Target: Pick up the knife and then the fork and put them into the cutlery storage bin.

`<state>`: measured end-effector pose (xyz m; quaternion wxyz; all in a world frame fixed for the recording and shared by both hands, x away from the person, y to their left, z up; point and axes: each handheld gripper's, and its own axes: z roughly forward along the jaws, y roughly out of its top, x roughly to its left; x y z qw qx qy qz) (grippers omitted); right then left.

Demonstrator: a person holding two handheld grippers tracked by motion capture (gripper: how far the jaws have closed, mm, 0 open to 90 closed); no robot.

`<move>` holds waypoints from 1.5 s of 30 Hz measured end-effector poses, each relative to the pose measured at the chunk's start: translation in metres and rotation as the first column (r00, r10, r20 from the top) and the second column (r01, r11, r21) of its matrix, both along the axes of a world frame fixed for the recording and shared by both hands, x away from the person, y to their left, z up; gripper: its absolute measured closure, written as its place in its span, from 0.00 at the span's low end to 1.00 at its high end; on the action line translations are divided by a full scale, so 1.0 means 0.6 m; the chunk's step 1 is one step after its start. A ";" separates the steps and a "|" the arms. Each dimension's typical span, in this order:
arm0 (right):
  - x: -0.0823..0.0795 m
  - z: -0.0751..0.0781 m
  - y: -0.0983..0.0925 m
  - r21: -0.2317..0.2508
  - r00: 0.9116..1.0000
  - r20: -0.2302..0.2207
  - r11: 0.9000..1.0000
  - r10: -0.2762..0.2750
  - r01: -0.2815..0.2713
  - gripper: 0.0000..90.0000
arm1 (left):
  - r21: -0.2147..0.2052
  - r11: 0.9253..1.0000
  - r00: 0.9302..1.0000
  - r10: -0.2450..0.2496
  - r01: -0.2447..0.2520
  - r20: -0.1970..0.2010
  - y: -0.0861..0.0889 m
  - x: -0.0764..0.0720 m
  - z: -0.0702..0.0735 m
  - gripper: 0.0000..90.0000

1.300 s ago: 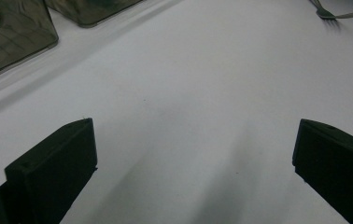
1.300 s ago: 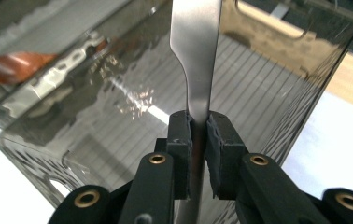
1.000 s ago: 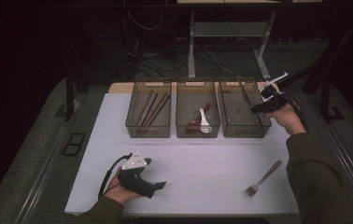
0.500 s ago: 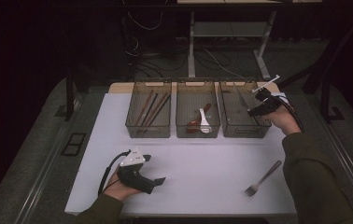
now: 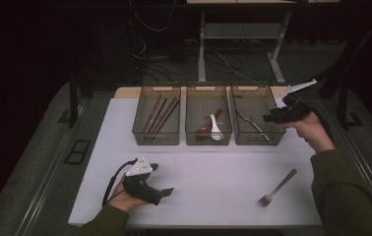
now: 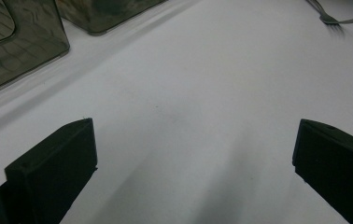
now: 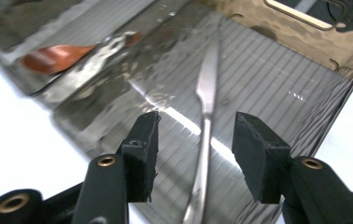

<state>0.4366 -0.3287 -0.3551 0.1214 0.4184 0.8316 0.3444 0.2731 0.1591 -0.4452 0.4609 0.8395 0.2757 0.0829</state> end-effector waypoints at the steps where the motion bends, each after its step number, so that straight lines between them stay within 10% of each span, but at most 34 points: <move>1: -0.010 0.001 -0.001 0.006 1.000 0.011 1.000 0.010 -0.011 0.55 | 0.000 1.000 1.000 0.000 0.000 0.000 0.000 0.000 0.000 0.00; 20: -0.149 -0.057 0.003 -0.023 0.966 -0.047 0.967 0.253 -0.254 0.99 | -0.002 1.000 1.000 0.007 -0.007 -0.006 0.001 -0.003 0.000 0.00; 45: -0.284 -0.134 -0.003 -0.021 0.918 -0.151 0.927 0.367 -0.374 1.00 | -0.001 1.000 1.000 0.007 -0.007 -0.003 0.000 -0.006 0.002 0.00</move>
